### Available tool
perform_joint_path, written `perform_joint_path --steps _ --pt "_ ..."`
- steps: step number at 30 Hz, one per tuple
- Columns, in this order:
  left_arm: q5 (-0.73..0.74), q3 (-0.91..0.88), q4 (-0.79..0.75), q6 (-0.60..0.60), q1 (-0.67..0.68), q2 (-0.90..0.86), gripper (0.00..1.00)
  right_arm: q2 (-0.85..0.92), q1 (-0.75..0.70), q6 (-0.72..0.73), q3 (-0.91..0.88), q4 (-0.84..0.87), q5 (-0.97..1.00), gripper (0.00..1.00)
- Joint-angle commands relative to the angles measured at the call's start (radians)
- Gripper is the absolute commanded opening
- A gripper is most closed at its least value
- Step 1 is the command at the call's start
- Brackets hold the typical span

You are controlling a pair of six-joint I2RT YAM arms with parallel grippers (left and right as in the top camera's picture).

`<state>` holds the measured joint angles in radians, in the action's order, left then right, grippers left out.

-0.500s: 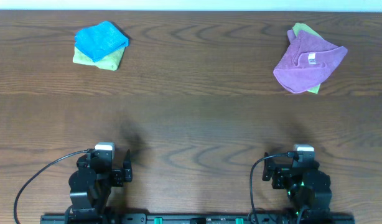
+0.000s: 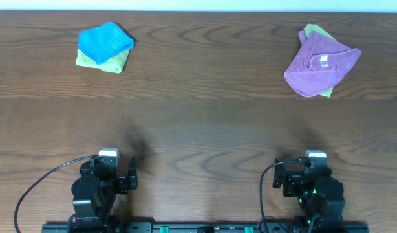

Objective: Fold the cloth

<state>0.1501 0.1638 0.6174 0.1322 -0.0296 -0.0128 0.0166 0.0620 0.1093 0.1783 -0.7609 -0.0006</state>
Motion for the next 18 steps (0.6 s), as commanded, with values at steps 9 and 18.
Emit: perform_joint_path --steps 9,18 --pt "-0.003 -0.006 -0.002 0.014 0.004 0.009 0.95 -0.009 -0.01 -0.013 -0.012 0.002 -0.004 0.99" --pt "-0.003 -0.006 -0.002 0.014 0.004 0.009 0.95 0.104 -0.016 0.006 0.046 0.002 0.0 0.99"
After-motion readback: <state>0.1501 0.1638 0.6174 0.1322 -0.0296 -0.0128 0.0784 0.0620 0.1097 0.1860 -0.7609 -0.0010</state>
